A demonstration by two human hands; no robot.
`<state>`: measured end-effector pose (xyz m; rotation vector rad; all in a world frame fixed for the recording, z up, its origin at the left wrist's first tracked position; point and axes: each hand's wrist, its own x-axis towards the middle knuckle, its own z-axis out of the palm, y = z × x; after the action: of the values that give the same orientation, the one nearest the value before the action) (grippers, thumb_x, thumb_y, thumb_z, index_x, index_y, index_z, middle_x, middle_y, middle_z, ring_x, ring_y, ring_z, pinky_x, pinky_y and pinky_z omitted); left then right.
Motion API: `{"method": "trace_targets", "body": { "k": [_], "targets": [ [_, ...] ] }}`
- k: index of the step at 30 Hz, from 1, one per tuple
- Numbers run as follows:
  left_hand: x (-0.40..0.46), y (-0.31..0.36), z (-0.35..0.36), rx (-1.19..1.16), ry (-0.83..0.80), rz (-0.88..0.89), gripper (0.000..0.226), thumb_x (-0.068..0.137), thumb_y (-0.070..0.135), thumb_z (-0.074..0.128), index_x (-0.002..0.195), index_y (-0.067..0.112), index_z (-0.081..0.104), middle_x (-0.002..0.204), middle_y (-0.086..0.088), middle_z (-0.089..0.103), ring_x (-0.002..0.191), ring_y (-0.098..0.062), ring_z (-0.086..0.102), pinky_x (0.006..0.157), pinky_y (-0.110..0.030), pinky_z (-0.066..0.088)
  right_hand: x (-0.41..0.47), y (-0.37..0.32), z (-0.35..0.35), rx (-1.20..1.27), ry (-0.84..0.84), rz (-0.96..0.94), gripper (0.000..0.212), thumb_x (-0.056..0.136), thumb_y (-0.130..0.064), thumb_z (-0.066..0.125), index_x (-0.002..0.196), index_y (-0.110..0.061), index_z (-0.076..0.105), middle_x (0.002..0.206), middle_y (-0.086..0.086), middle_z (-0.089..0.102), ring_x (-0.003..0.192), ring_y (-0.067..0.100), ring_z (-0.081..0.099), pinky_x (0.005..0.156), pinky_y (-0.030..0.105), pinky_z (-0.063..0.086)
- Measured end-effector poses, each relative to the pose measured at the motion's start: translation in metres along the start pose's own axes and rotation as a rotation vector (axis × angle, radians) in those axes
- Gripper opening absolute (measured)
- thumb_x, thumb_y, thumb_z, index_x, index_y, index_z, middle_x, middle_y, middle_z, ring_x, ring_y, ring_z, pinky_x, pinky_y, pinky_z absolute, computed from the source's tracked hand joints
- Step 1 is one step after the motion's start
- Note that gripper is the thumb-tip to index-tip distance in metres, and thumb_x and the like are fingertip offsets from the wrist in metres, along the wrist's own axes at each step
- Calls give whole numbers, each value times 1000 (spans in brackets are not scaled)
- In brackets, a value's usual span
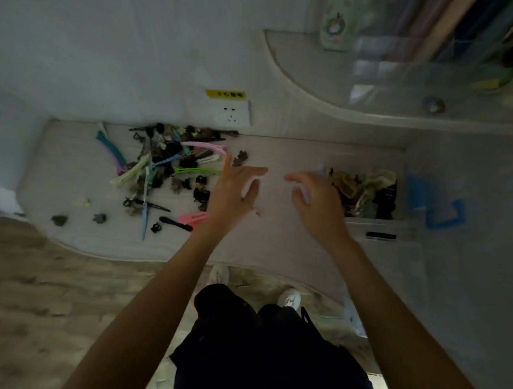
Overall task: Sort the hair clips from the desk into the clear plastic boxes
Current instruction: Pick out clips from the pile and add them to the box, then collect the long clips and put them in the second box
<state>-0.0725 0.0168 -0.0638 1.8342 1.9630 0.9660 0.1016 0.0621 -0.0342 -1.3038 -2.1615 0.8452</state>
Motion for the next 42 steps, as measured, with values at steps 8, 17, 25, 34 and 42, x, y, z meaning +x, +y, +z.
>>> {"method": "trace_targets", "body": {
  "k": [8,17,25,34,42],
  "targets": [
    [-105,-122,-89,153,15,-641,37,86,25,63,121,15,57,115,-9,62,103,-26,59,84,-39,50,-19,-33,144,-292,-475,-151,50,76,-9,62,125,-15,54,141,15,42,130,37,35,107,50,34],
    [-108,-165,-96,143,-119,-652,37,83,31,67,107,7,53,106,-11,58,92,-27,59,74,-33,43,0,-38,179,-471,-153,-104,24,77,-24,61,99,-18,67,109,14,63,101,32,54,88,37,38],
    [-95,-182,-101,191,-153,-613,25,84,18,64,104,7,53,104,-15,61,93,-33,59,75,-41,46,6,-41,184,-451,-225,-200,29,84,-25,42,89,-4,61,87,16,64,81,33,61,75,35,40],
    [-106,-192,-110,185,-184,-358,14,83,5,59,97,5,60,99,-16,61,79,-34,62,64,-36,47,22,-64,199,-507,-349,-148,17,81,3,54,98,1,52,98,21,51,60,38,53,41,33,35],
    [-49,-203,-108,394,-417,-172,20,87,5,55,105,4,65,112,-16,56,108,-33,49,91,-43,45,30,-59,199,-568,-319,-251,21,70,-3,74,86,-3,62,82,19,56,56,30,54,43,27,39]
  ]
}}
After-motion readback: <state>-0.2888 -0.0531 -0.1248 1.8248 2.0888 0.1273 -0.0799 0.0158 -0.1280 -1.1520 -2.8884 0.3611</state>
